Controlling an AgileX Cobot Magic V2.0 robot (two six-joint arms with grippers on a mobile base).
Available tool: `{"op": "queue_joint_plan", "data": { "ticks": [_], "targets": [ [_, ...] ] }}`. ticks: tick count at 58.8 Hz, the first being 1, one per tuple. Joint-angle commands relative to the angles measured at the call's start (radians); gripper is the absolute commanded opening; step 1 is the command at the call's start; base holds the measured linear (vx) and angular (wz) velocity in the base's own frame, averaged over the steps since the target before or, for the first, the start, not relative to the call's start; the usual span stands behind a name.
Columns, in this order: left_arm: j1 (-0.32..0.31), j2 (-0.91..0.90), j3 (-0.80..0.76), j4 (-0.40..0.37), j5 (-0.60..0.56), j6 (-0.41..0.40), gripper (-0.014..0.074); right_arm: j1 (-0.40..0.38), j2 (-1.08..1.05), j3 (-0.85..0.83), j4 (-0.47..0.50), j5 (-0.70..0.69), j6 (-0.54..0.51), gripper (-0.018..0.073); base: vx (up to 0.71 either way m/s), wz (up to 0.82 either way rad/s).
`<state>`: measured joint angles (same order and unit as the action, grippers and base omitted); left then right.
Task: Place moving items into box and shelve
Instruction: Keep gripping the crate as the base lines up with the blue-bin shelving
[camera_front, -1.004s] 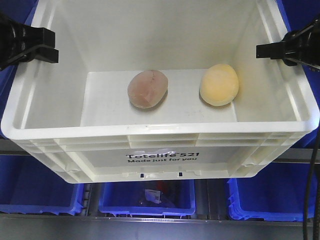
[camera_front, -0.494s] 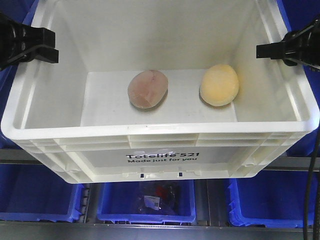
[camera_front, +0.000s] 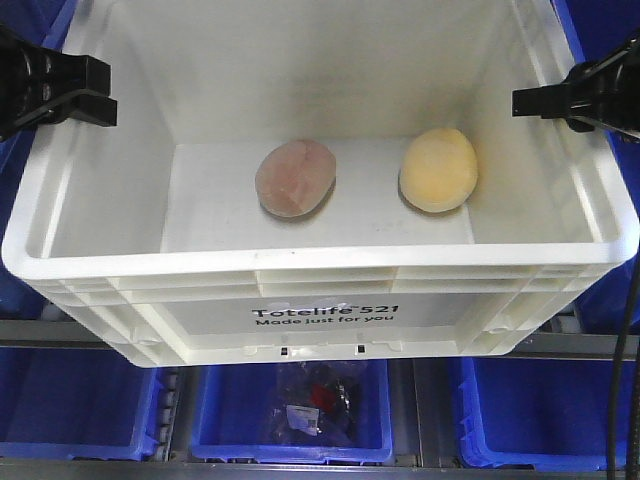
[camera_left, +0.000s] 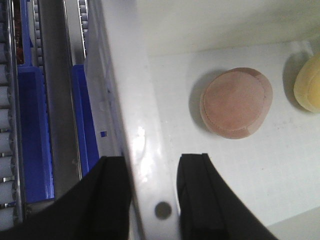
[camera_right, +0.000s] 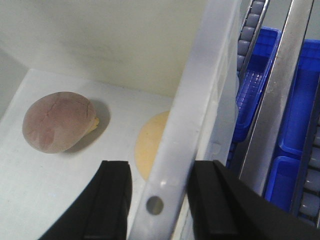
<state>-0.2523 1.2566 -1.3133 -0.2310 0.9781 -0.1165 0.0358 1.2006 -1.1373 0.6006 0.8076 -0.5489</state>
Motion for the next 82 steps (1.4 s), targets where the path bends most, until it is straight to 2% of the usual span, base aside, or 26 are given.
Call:
{"op": "queue_joint_plan", "data": {
  "ticks": [1,82],
  "targets": [
    [-0.007,-0.03,-0.051,-0.065,-0.145,0.01,-0.0006,0.004,-0.041,-0.05,0.11,-0.048,-0.042,-0.0006,0.06,-0.01],
    [-0.007,-0.03,-0.051,-0.065,-0.145,0.01,-0.0006,0.004,-0.041,-0.05,0.11,-0.048,-0.042,-0.0006,0.01,0.0]
  ]
}}
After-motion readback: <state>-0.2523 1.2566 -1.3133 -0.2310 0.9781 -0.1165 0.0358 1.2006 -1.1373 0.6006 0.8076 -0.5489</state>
